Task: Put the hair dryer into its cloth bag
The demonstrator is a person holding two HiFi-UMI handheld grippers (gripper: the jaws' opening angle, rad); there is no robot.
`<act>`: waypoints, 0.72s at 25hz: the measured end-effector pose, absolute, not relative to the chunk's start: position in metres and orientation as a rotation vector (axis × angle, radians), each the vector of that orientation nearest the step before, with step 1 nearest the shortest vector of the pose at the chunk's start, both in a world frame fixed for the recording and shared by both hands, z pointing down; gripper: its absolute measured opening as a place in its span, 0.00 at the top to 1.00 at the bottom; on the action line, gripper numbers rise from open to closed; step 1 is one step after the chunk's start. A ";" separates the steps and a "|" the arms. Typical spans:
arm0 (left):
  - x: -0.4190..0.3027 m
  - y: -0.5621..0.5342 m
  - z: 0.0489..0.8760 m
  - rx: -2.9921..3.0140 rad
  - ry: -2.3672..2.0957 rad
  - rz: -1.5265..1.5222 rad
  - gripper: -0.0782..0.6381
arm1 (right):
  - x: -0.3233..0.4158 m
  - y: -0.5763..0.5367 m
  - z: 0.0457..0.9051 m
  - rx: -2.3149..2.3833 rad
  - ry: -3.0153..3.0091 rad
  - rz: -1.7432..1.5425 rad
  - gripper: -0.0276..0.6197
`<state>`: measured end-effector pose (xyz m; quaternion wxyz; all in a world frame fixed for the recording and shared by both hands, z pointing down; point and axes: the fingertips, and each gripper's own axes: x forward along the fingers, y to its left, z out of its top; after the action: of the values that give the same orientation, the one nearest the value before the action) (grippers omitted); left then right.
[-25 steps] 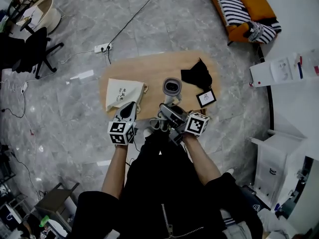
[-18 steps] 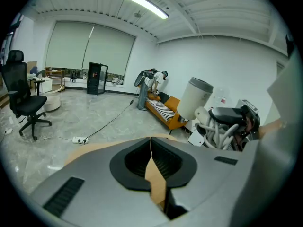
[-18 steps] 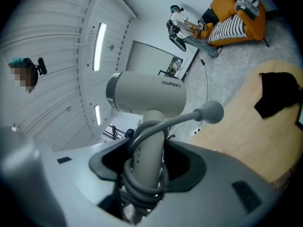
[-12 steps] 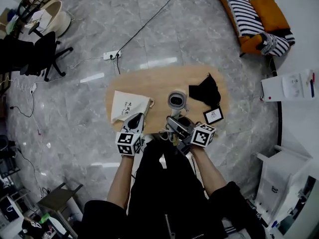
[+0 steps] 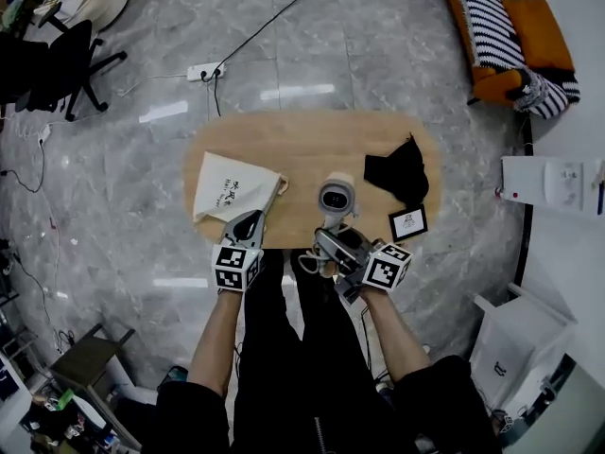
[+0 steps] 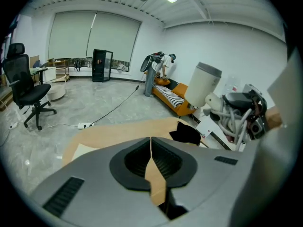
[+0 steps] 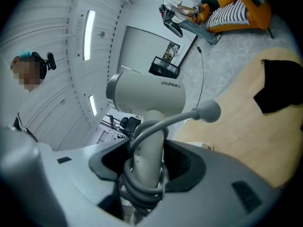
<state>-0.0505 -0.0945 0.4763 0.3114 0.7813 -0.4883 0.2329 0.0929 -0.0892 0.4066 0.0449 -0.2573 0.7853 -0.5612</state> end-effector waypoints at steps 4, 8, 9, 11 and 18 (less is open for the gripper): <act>-0.056 -0.095 0.526 2.040 -1.263 0.657 0.87 | 0.092 -0.086 0.442 -0.801 2.430 -1.754 0.61; -0.058 -0.092 0.578 2.046 -1.197 0.759 0.75 | 0.085 -0.079 0.473 -0.813 2.461 -1.808 0.61; -0.058 -0.088 0.589 2.048 -1.185 0.792 0.74 | 0.083 -0.074 0.479 -0.813 2.467 -1.820 0.61; -0.060 -0.084 0.610 2.060 -1.182 0.856 0.71 | 0.077 -0.066 0.490 -0.804 2.487 -1.835 0.61; -0.072 -0.071 0.680 2.051 -1.167 1.197 0.63 | 0.058 -0.048 0.542 -0.799 2.487 -1.899 0.61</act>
<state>-0.0723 -0.0708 0.6802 0.2451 0.7516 -0.4276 0.4384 0.0581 -0.0484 0.5421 -0.0438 -0.2471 0.7694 -0.5874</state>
